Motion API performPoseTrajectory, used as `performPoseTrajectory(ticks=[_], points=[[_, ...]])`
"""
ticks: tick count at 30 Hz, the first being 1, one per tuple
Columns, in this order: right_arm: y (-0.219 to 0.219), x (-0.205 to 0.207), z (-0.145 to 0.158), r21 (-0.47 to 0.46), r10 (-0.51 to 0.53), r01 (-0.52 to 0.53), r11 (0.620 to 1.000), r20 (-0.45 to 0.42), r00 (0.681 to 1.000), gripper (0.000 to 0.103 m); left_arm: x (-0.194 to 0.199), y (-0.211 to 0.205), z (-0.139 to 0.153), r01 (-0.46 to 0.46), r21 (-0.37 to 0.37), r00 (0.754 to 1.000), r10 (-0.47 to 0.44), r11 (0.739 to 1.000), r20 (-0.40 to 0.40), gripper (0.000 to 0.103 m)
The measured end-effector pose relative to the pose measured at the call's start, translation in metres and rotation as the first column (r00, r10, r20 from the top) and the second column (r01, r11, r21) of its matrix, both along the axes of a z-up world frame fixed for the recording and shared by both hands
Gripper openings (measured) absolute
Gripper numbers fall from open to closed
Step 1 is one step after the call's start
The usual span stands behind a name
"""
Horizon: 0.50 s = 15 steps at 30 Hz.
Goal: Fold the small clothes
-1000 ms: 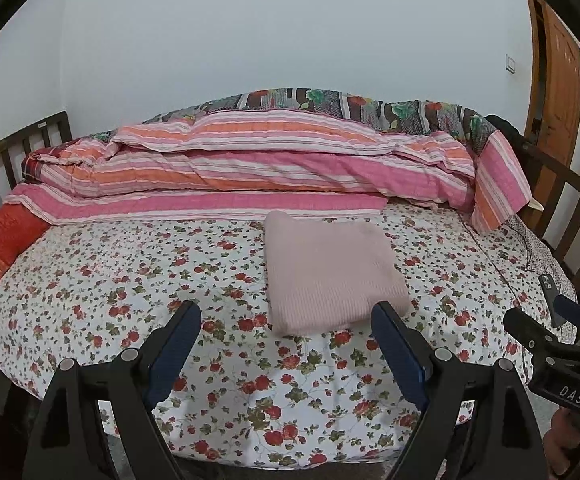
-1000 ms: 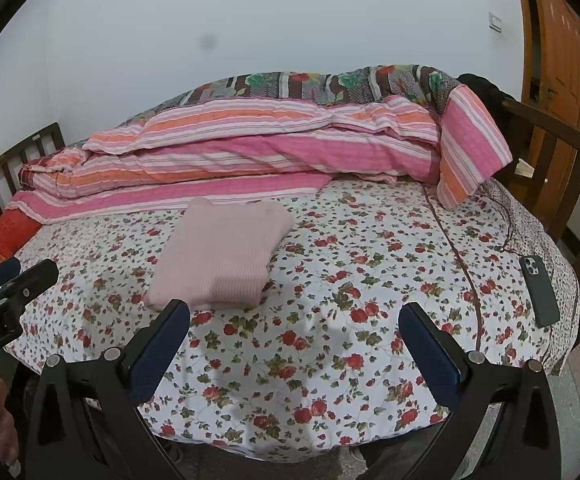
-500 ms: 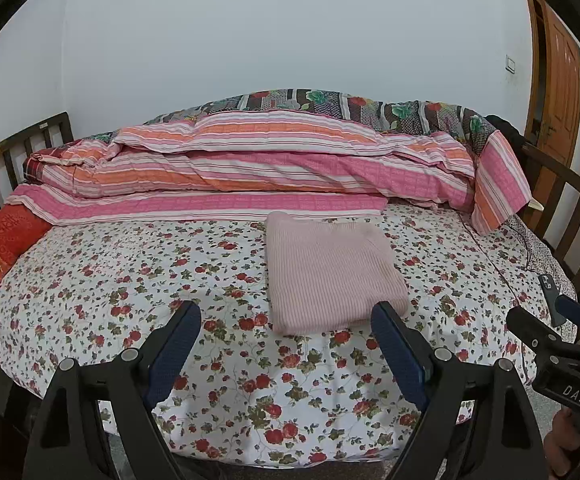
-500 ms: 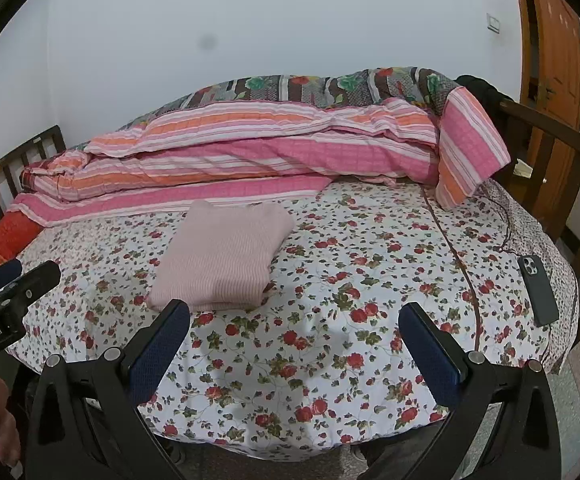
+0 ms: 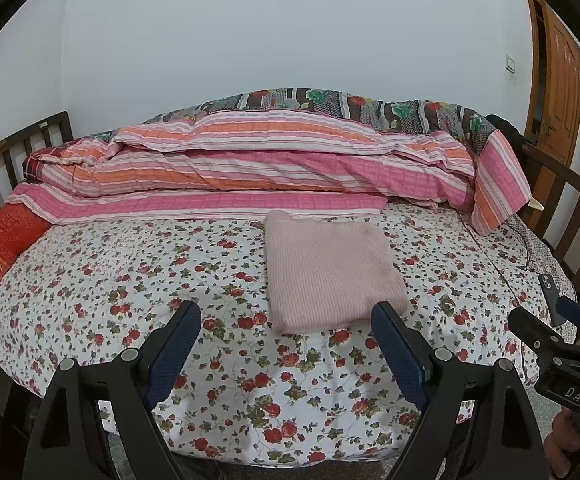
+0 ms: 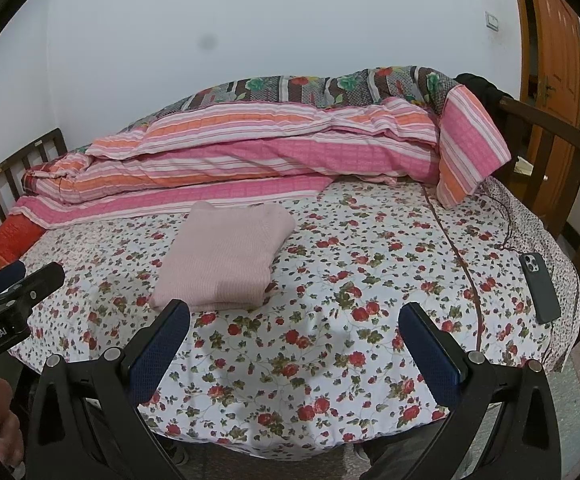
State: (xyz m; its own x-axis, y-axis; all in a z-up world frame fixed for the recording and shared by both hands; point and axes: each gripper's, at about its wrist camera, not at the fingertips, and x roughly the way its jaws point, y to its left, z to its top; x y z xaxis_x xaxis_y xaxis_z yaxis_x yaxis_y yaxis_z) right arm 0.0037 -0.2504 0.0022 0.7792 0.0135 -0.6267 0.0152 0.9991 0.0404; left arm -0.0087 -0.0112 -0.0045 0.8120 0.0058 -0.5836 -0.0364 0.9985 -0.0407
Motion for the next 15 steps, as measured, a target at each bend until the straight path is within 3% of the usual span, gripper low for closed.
performPoseTrajectory(ticks=[15], points=[[0.0047, -0.0008, 0.0002, 0.005, 0.002, -0.002, 1.0, 0.0, 1.0, 0.102, 0.0003, 0.0003, 0.0003, 0.001, 0.001, 1.0, -0.001, 1.0, 0.0, 0.086]])
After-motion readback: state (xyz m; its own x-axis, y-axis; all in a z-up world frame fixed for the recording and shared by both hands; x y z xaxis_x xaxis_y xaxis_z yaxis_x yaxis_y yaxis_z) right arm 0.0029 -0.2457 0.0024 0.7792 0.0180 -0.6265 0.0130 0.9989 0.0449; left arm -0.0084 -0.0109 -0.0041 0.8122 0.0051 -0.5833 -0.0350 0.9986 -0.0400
